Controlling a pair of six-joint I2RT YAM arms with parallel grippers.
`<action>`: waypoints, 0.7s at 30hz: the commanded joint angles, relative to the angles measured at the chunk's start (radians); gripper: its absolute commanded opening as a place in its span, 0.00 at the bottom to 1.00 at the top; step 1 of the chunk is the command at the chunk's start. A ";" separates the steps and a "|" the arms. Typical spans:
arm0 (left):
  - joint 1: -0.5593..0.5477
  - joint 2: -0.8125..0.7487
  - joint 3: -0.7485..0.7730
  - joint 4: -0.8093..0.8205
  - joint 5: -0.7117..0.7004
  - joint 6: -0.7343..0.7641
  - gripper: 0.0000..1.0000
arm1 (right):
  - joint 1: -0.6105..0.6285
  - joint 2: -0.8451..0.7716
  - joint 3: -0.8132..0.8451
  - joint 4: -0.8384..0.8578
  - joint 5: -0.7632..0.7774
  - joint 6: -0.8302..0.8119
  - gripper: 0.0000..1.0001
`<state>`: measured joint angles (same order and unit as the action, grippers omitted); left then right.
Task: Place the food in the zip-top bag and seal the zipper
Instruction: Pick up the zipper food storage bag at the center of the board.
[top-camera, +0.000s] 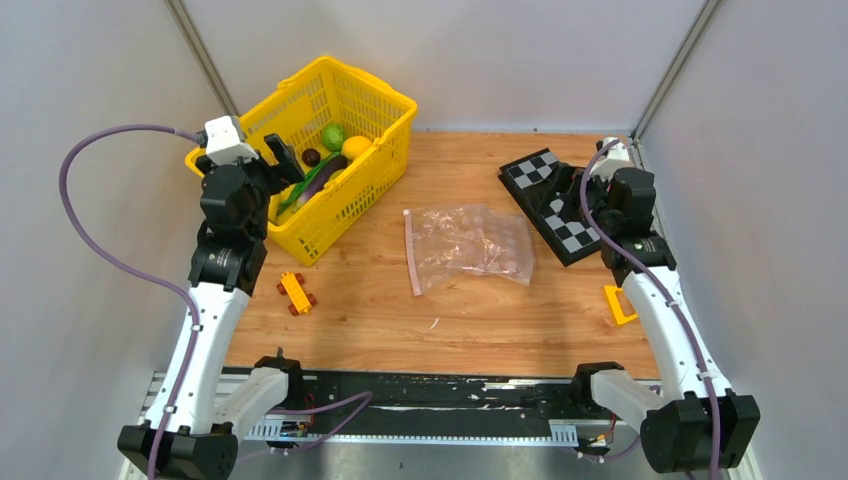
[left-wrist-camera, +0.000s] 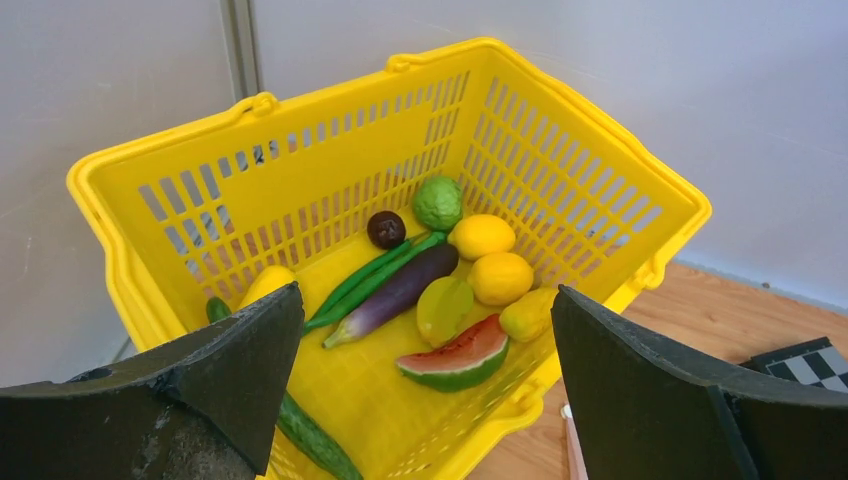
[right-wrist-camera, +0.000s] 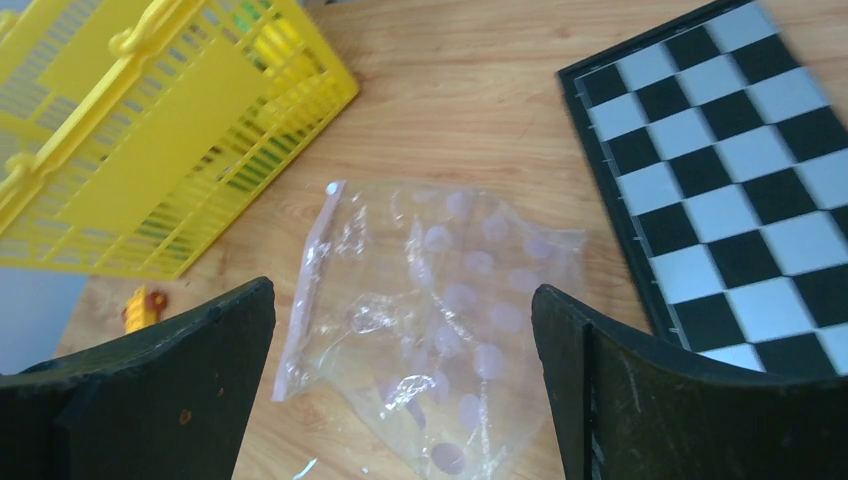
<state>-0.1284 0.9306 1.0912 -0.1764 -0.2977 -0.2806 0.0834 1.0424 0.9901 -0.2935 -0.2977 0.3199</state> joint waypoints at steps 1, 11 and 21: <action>0.007 -0.016 0.027 0.010 -0.036 -0.031 1.00 | 0.001 0.000 -0.065 0.161 -0.291 0.021 1.00; 0.007 -0.166 -0.081 0.044 0.298 -0.139 1.00 | 0.341 0.182 0.083 -0.055 -0.036 -0.099 1.00; 0.007 -0.218 -0.200 0.107 0.794 -0.159 1.00 | 0.573 0.314 0.081 -0.016 0.068 -0.041 0.81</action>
<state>-0.1284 0.6930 0.8921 -0.0910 0.2493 -0.4316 0.5854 1.2995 1.0298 -0.3183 -0.2977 0.2680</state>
